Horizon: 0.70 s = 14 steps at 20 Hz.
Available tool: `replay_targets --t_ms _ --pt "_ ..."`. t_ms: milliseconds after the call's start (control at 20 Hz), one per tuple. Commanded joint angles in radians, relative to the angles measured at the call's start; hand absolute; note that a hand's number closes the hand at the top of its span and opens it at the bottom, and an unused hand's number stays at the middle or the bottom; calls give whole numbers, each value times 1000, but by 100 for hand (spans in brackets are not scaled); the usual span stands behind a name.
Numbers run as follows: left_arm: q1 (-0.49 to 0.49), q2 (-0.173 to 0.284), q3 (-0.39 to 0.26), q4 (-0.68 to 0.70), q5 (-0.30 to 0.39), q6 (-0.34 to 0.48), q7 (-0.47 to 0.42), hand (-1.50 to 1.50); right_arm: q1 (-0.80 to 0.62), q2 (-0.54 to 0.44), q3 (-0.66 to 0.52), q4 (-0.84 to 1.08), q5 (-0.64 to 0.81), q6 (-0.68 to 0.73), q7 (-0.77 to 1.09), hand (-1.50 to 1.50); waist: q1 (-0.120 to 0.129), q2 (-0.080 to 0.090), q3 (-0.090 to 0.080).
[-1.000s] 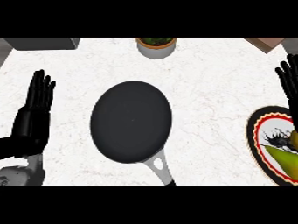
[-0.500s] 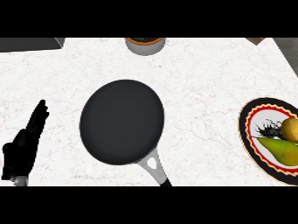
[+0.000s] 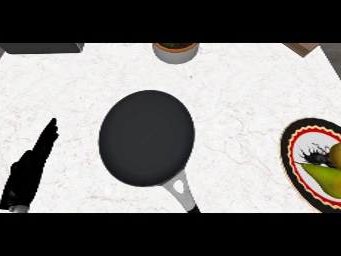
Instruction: Pick the lemon from the plate and place it in the pan
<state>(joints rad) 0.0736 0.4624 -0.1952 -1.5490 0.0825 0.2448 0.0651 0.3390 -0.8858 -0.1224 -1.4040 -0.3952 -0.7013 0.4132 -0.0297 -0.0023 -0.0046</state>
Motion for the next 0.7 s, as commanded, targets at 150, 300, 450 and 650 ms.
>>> replay_targets --t_ms 150,300,450,650 --pt "-32 -20 -21 -24 -35 11 60 0 32 -242 -10 -183 -66 227 277 -150 22 1 3" --pt "37 -23 -34 -60 -46 -3 20 0 -56 -244 11 -176 -82 287 330 -150 44 2 4" --pt "-14 -51 -48 -60 -62 0 76 0 -165 -283 8 -52 -97 413 368 -150 49 6 5" --pt "-20 -69 -31 -10 -71 -18 31 0 -279 -271 58 13 -86 478 480 -150 50 7 5"
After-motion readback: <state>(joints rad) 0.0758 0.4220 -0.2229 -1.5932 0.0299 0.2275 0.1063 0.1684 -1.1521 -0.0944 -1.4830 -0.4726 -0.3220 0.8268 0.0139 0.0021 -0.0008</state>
